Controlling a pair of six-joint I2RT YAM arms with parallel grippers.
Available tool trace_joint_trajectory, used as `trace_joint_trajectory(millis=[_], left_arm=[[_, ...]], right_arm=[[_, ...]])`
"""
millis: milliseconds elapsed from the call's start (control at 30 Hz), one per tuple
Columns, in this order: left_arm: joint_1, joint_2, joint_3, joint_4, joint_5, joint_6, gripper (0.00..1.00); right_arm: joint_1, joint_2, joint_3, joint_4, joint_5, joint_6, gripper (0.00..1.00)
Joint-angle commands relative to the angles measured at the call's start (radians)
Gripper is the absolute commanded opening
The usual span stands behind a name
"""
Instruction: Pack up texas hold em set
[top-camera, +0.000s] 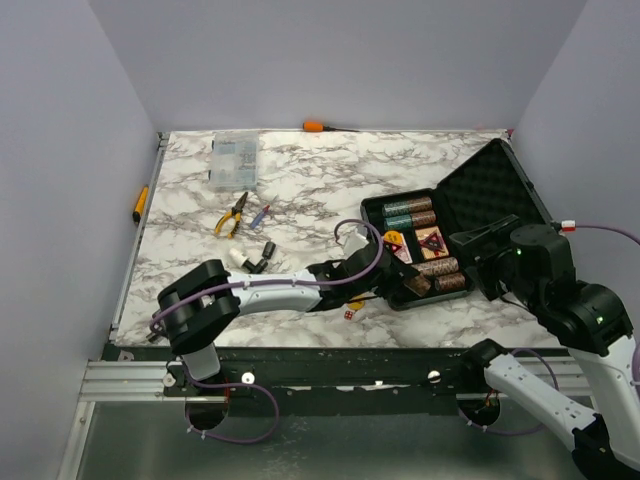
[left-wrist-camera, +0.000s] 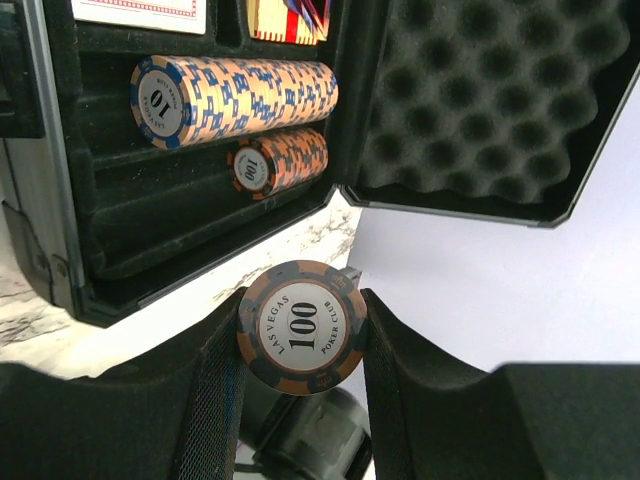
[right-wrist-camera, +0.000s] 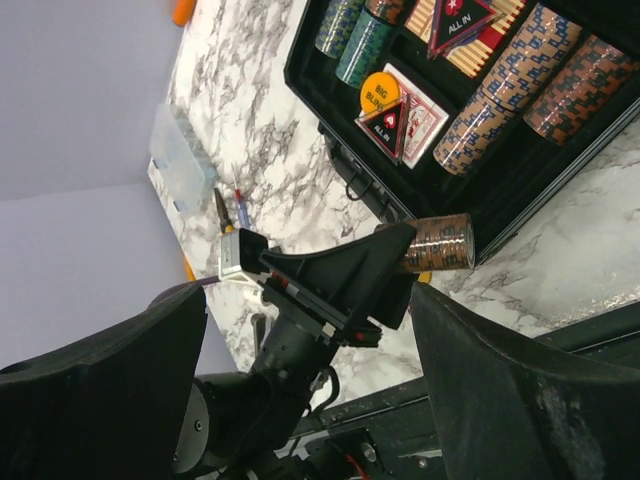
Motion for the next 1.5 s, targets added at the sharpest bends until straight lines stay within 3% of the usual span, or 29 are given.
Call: trace_joint_trajectory(millis=[0, 333, 467, 933, 1100, 1267, 1467], left_arm=[[-0.014, 0.052, 0.089, -0.031, -0.038, -0.113, 0.00], [-0.038, 0.137, 0.173, -0.099, -0.056, -0.166, 0.00], [-0.050, 0.163, 0.187, -0.097, -0.075, -0.191, 0.05], [-0.116, 0.206, 0.142, -0.108, -0.231, -0.451, 0.07], [-0.122, 0.223, 0.130, -0.108, -0.226, -0.497, 0.09], [-0.122, 0.222, 0.116, -0.113, -0.190, -0.500, 0.20], [-0.114, 0.200, 0.101, -0.136, -0.146, -0.500, 0.47]], right_arm=[[0.006, -0.023, -0.010, -0.061, 0.057, 0.030, 0.86], [0.005, -0.052, -0.028, -0.111, 0.067, 0.037, 0.86], [0.006, -0.045, -0.047, -0.117, 0.051, 0.021, 0.86], [0.005, 0.046, -0.065, -0.063, 0.027, -0.077, 0.86], [0.004, 0.076, -0.093, -0.021, 0.014, -0.096, 0.86], [0.006, 0.111, -0.105, 0.017, 0.011, -0.114, 0.86], [0.005, 0.140, -0.080, 0.025, 0.028, -0.131, 0.86]])
